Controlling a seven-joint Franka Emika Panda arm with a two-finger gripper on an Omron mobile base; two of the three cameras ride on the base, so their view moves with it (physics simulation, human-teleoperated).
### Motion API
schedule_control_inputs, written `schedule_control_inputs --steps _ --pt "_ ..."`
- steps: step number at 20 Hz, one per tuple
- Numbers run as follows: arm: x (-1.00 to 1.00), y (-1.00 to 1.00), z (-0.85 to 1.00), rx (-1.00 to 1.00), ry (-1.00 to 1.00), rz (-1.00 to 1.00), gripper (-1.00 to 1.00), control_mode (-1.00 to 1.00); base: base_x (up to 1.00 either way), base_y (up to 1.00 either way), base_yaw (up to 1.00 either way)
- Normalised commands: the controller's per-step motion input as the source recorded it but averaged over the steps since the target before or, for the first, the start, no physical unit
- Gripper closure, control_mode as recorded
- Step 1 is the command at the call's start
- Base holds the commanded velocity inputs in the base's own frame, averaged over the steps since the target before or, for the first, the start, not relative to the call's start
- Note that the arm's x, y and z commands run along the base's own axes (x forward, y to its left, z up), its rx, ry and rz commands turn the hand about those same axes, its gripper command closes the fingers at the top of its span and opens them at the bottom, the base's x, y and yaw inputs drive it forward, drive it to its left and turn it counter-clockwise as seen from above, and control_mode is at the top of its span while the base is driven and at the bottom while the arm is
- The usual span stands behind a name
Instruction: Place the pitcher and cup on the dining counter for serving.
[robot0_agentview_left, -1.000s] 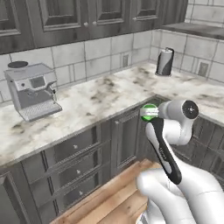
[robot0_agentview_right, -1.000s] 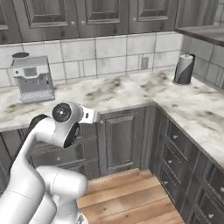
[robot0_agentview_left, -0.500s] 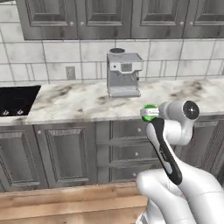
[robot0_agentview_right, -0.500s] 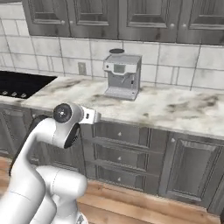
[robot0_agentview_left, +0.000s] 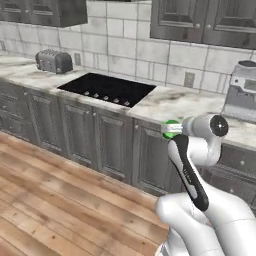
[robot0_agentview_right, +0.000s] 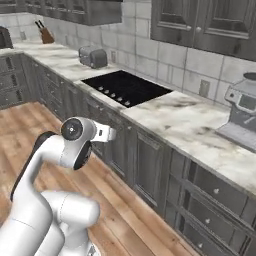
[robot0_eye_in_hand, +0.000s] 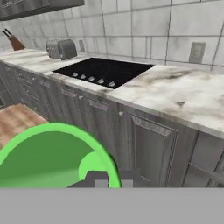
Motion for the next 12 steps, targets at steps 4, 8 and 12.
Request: schedule_control_inputs --steps 4,8,12 --pt "0.0 0.0 0.0 0.0 0.0 0.0 1.0 1.0 0.0 -0.02 0.93" --pt "0.0 0.0 0.0 0.0 0.0 0.0 1.0 1.0 0.0 -0.03 0.89" --pt "0.0 0.0 0.0 0.0 0.0 0.0 1.0 1.0 0.0 -0.04 0.9"
